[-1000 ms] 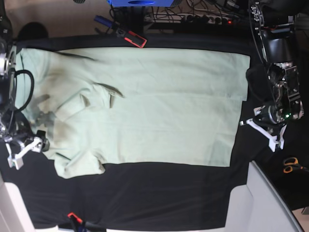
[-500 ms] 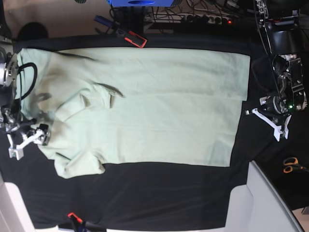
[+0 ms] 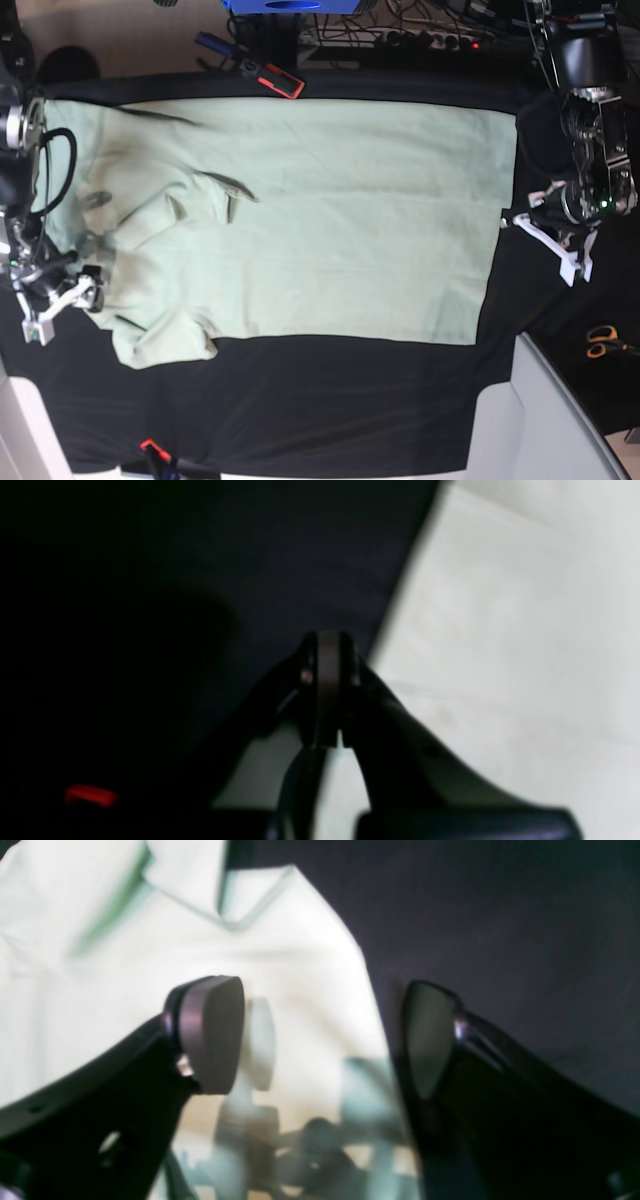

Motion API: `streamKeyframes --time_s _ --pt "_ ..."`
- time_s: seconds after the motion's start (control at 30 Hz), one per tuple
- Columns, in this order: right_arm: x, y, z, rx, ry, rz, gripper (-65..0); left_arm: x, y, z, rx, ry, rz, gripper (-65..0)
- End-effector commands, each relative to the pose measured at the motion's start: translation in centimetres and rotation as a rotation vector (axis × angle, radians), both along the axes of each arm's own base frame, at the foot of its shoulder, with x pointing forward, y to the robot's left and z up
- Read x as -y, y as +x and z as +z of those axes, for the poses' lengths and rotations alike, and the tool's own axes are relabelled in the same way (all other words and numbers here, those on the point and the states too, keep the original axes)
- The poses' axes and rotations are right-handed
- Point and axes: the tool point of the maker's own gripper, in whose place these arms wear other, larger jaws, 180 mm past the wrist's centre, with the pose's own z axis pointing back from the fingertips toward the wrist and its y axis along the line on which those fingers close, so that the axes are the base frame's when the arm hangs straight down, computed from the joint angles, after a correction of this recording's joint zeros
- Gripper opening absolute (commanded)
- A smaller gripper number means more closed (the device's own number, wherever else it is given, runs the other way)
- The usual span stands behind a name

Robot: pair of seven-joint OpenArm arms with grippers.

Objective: Fold the T-shirt properly
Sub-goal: 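Open both grippers and lift them away from the shirt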

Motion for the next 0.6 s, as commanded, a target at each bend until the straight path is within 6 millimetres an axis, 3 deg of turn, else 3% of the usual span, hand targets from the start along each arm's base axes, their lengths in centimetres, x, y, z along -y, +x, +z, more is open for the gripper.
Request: streamKeyframes --time_s 0.0,0.13,0.2,0.27,0.43,0.57 --pt "1.1 1.4 3.1 0.089 0.002 -0.017 -24.7 -0.1 0.2 1.1 0.048 -0.023 0.002 -56.1" --pt "2.0 -2.7 6.4 0.171 0.066 -0.131 -23.8 -0.6 -3.4 0.8 0.066 -0.161 0.111 -42.3" --pt "2.9 -5.3 8.0 0.203 0.067 -0.2 -21.5 -1.0 -4.9 0.5 0.061 -0.171 0.152 -41.5" --pt "3.7 -8.5 8.3 0.18 0.078 -0.287 -20.0 -1.5 -6.5 0.4 0.056 -0.17 0.183 -41.5" --pt "8.1 -17.6 7.1 0.059 0.121 -0.58 -19.6 -1.4 -10.0 1.5 0.061 -0.148 0.209 -41.3" --pt "10.1 -23.5 5.3 -0.072 0.174 -0.735 -19.6 -0.8 -13.3 -0.1 0.008 -0.173 0.269 -41.1"
